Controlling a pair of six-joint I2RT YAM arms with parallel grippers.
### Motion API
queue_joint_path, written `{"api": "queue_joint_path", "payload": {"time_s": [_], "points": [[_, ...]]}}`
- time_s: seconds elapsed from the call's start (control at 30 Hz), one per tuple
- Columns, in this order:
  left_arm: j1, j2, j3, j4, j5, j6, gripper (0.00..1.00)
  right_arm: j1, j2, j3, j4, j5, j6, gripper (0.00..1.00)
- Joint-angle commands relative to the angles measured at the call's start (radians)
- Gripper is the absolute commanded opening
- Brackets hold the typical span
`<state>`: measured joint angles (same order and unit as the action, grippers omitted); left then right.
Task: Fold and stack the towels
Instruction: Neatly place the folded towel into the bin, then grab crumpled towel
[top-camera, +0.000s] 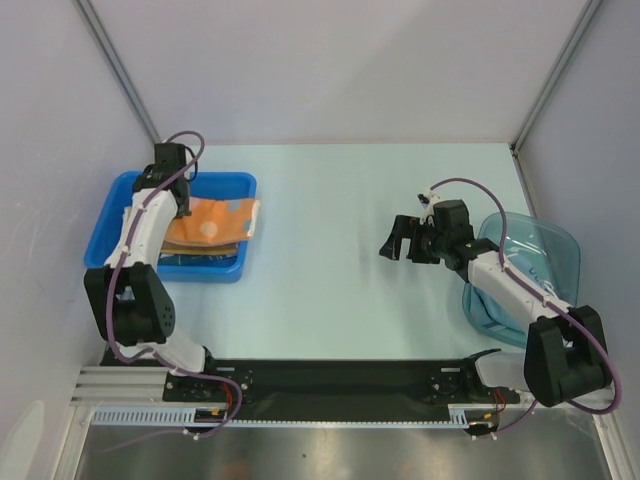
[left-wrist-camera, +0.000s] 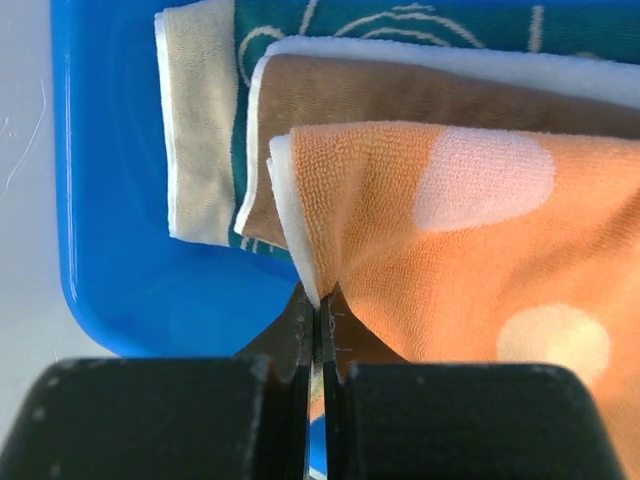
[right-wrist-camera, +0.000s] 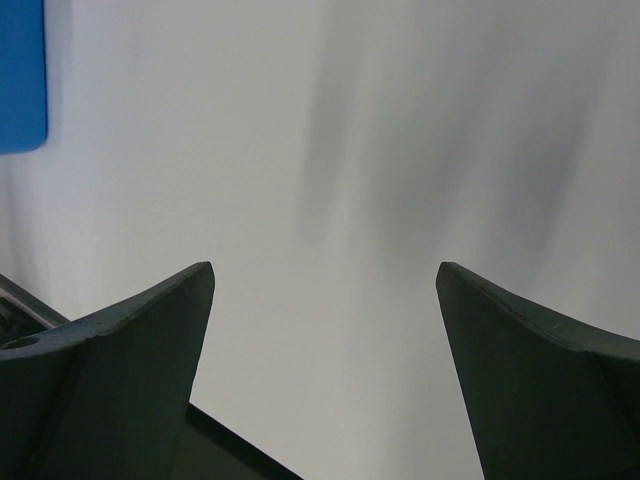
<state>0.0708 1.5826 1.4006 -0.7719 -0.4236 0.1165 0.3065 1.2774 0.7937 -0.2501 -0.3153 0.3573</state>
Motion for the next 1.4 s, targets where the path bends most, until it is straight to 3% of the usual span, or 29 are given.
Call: {"api": "queue_joint_path", "payload": {"time_s": [0.0,0.13,0.33,0.37,0.43,0.5,0.57,0.63,0.67,0.83,0.93,0.97,1.03,1.07,1.2,1.3,1.37], "points": [[0.046,0.034,0.014,0.057,-0.037,0.035,0.00,0.005,0.008,0.045,0.052,-0.018,-0.023,1.00],[0.102,0.080,-0.005,0.115,-0.096,0.032,0.00,0.005,0.016,0.055,0.054,-0.022,-0.026,1.00],[0.141,0.220,0.102,0.123,-0.211,0.003,0.01,0.000,0.026,0.062,0.051,0.001,-0.034,1.00],[0.142,0.241,0.122,0.105,-0.218,-0.023,0.19,-0.003,0.025,0.062,0.049,0.008,-0.034,1.00],[0.142,0.300,0.182,0.045,-0.248,-0.052,0.44,-0.003,0.027,0.064,0.042,0.016,-0.037,1.00],[0.139,0.315,0.207,0.020,-0.329,-0.100,0.57,-0.003,0.020,0.074,0.031,0.027,-0.037,1.00],[0.139,0.297,0.224,0.013,-0.310,-0.110,0.63,0.000,0.010,0.085,0.006,0.041,-0.035,1.00],[0.126,0.265,0.251,-0.015,-0.198,-0.148,0.93,0.000,-0.018,0.111,-0.027,0.096,-0.017,1.00],[0.115,0.245,0.253,-0.018,-0.161,-0.156,1.00,0.000,-0.029,0.124,-0.040,0.125,-0.005,1.00],[-0.049,0.065,0.135,0.069,0.004,-0.165,1.00,-0.023,-0.063,0.237,-0.231,0.549,0.092,1.00],[-0.114,-0.071,0.054,0.129,0.129,-0.193,1.00,-0.150,-0.003,0.349,-0.398,0.660,0.101,1.00],[-0.124,-0.113,0.032,0.152,0.248,-0.199,1.00,-0.229,0.014,0.399,-0.440,0.689,0.126,1.00],[-0.159,-0.218,-0.029,0.201,0.305,-0.239,1.00,-0.302,0.046,0.443,-0.552,0.729,0.153,1.00],[-0.169,-0.248,-0.050,0.221,0.397,-0.251,1.00,-0.396,0.053,0.447,-0.566,0.725,0.176,1.00],[-0.172,-0.354,-0.152,0.315,0.668,-0.316,1.00,-0.535,0.010,0.382,-0.613,0.709,0.282,1.00],[-0.207,-0.355,-0.157,0.309,0.796,-0.322,1.00,-0.622,-0.003,0.340,-0.664,0.769,0.359,0.99],[-0.242,-0.329,-0.129,0.261,0.783,-0.305,1.00,-0.647,0.005,0.316,-0.686,0.779,0.399,0.99]]}}
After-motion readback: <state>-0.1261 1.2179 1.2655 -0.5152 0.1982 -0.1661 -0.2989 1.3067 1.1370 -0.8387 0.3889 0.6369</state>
